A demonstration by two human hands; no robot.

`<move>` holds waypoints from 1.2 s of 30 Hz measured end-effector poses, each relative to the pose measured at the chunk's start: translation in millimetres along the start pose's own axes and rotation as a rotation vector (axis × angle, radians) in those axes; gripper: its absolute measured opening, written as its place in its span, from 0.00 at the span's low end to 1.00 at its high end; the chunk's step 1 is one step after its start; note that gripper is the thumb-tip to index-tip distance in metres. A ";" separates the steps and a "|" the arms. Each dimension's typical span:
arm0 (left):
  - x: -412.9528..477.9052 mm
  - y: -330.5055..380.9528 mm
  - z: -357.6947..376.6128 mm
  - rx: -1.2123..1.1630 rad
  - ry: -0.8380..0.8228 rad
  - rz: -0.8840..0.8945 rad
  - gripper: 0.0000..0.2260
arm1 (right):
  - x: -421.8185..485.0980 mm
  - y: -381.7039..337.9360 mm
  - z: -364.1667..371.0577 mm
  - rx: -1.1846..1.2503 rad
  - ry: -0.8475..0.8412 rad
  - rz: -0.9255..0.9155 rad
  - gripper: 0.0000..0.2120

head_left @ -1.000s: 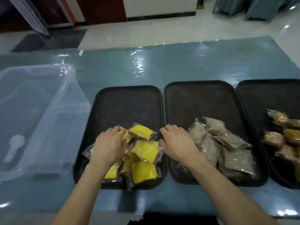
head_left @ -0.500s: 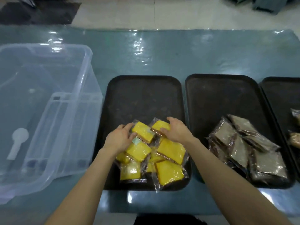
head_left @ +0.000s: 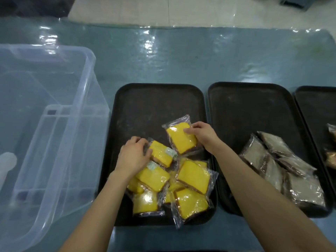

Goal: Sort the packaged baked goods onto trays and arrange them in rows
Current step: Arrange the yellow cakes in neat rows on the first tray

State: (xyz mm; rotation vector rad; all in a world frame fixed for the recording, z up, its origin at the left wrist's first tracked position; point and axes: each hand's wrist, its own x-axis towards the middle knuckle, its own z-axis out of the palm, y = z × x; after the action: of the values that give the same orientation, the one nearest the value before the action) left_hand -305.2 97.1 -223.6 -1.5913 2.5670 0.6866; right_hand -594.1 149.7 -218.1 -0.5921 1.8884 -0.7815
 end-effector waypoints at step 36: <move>167.6 78.0 25.9 0.084 0.066 0.103 0.26 | 119.6 33.7 -22.4 -0.877 0.302 -0.783 0.28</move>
State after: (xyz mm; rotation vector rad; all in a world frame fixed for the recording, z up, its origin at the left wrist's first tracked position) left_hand -456.3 -4.6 -264.4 -1.4907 2.7022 0.5341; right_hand -665.7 95.9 -307.0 -1.9249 2.2531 -0.4731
